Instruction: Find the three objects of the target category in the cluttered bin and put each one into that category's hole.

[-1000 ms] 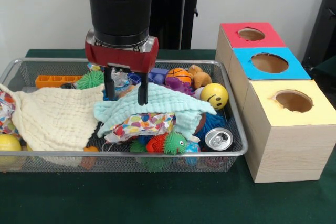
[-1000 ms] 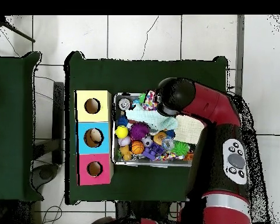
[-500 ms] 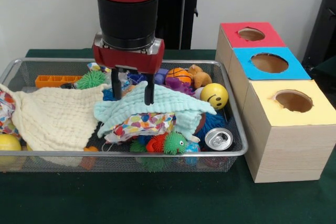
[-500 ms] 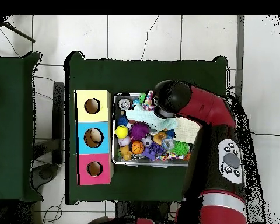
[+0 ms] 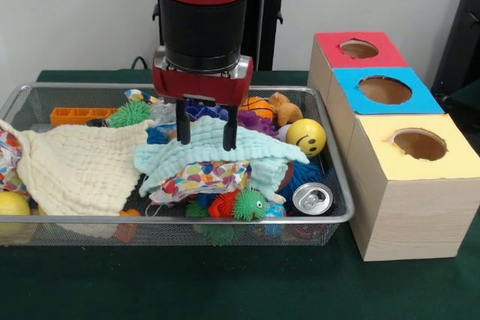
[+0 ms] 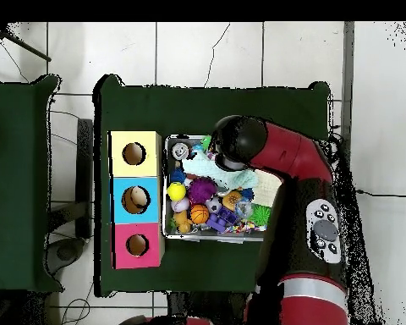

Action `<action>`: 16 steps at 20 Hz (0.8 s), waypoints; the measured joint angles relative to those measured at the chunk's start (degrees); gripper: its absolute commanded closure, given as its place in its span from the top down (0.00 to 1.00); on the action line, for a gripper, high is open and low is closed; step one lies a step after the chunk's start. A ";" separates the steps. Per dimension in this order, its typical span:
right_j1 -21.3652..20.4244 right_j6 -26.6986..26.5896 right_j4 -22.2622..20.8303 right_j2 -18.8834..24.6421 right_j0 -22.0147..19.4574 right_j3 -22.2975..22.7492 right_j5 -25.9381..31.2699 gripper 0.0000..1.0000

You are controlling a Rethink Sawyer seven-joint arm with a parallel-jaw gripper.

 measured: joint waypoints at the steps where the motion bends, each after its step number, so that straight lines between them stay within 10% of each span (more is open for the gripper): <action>1: 0.12 0.00 0.01 0.00 0.17 -0.10 0.00 1.00; 16: 4.61 0.00 0.06 0.02 1.22 -2.37 -0.01 1.00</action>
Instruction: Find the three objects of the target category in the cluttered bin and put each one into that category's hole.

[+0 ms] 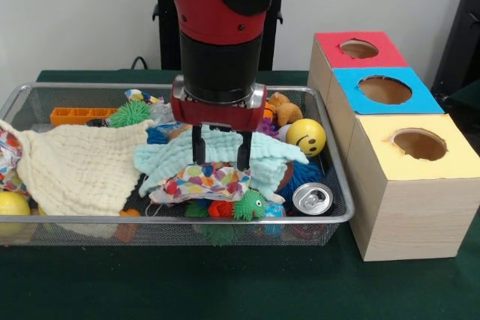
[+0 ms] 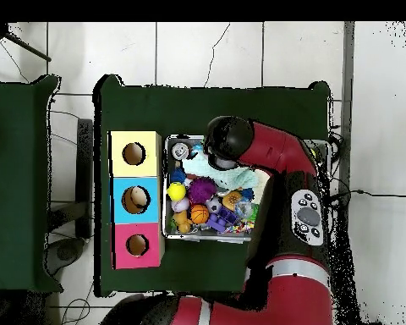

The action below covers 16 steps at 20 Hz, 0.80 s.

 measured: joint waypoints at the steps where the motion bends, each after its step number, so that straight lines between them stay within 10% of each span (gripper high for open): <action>1: 0.70 0.00 -0.01 0.03 -0.05 -0.44 0.00 1.00; 16: 8.00 0.00 0.00 2.21 -4.40 -6.22 -2.57 1.00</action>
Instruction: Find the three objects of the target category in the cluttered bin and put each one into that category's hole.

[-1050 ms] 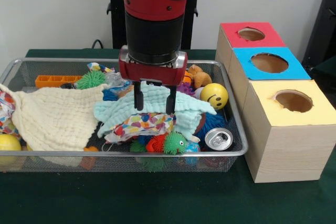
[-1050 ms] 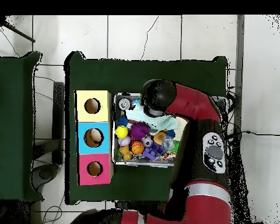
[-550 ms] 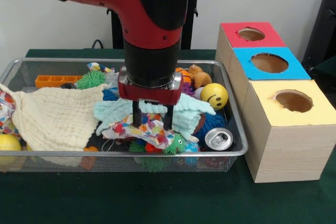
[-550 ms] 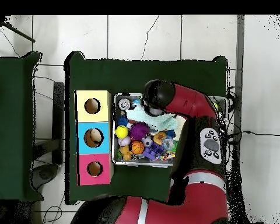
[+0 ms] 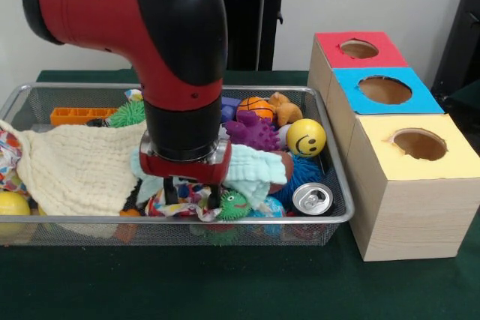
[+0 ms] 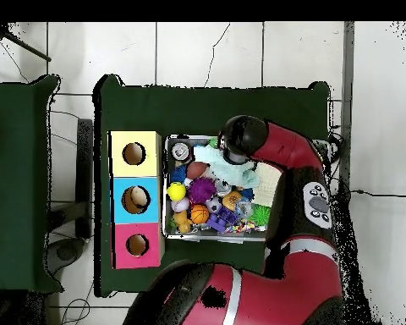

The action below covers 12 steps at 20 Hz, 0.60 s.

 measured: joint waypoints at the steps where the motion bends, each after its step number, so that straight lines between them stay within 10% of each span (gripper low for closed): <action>1: 0.08 0.00 0.00 0.07 -0.12 -0.04 0.00 1.00; 4: 0.46 0.00 -0.04 0.38 -0.67 -0.25 -0.02 1.00; 5: 0.57 0.00 -0.05 0.47 -0.81 -0.32 -0.02 0.00; 12: 1.33 0.00 -0.20 1.01 -0.81 -1.17 -0.01 0.00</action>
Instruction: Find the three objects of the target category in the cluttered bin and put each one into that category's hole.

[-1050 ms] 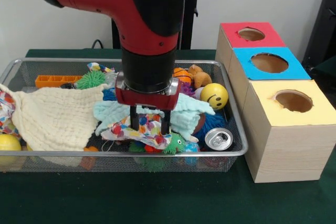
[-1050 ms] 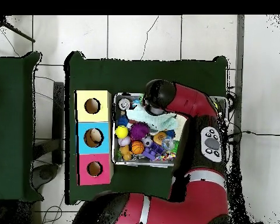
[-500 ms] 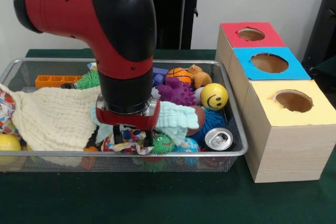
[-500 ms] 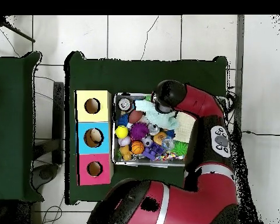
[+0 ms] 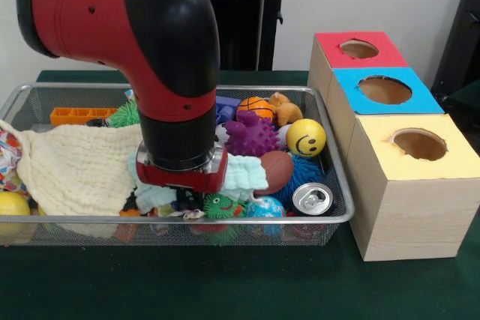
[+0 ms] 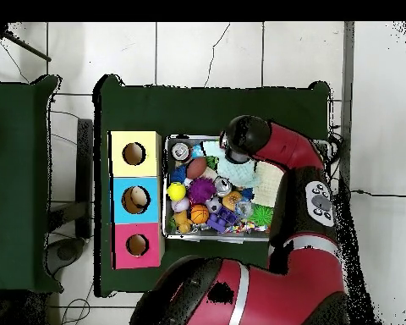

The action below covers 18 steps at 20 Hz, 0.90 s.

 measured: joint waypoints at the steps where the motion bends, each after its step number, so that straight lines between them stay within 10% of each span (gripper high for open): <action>1: 0.12 0.00 -0.05 -0.02 0.04 -0.16 0.01 0.00; 18: 4.05 0.00 -1.89 -4.79 5.88 -11.26 12.80 0.00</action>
